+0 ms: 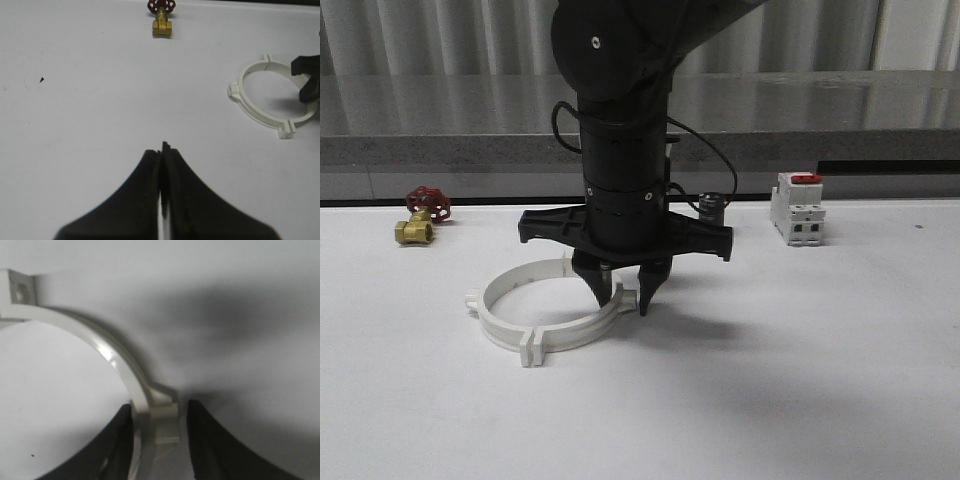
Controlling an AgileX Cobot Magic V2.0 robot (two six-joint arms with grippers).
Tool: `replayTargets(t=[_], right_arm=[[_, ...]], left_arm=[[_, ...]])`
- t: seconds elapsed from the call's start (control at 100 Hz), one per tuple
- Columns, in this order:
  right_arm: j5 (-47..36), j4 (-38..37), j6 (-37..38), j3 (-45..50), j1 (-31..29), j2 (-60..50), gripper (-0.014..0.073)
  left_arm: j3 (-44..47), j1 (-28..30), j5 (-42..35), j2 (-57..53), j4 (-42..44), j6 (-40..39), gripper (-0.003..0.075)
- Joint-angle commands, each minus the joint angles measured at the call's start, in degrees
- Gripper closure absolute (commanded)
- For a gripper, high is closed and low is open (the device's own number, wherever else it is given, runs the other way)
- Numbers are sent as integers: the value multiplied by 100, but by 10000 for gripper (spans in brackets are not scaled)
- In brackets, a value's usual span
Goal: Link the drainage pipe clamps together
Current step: 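Lower and press the clamp half against the placed half's ends, then open the right gripper and lift it away from the ring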
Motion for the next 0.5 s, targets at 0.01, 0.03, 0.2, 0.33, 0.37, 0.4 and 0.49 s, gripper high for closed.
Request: replayTargets(t=[0.01, 0.03, 0.2, 0.33, 0.37, 0.4, 0.49], right_arm=[[-115, -170, -23, -183, 2, -344, 221], [-109, -170, -23, -183, 2, -344, 218], [41, -175, -23, -253, 2, -382, 219], [319, -325, -202, -441, 2, -509, 219], [392, -409, -298, -488, 2, -579, 219], [437, -452, -378, -514, 2, -638, 219], [515, -620, -679, -548, -7, -883, 219]], left_arm=[[-150, 8, -384, 31, -43, -12, 741], [-150, 8, -384, 31, -43, -12, 741], [-150, 8, -384, 31, -43, -12, 741], [-150, 8, -384, 31, -43, -12, 741], [-150, 8, -384, 31, -43, -12, 741], [-150, 8, -384, 31, -43, -12, 741], [-150, 8, -384, 31, -43, -12, 741]])
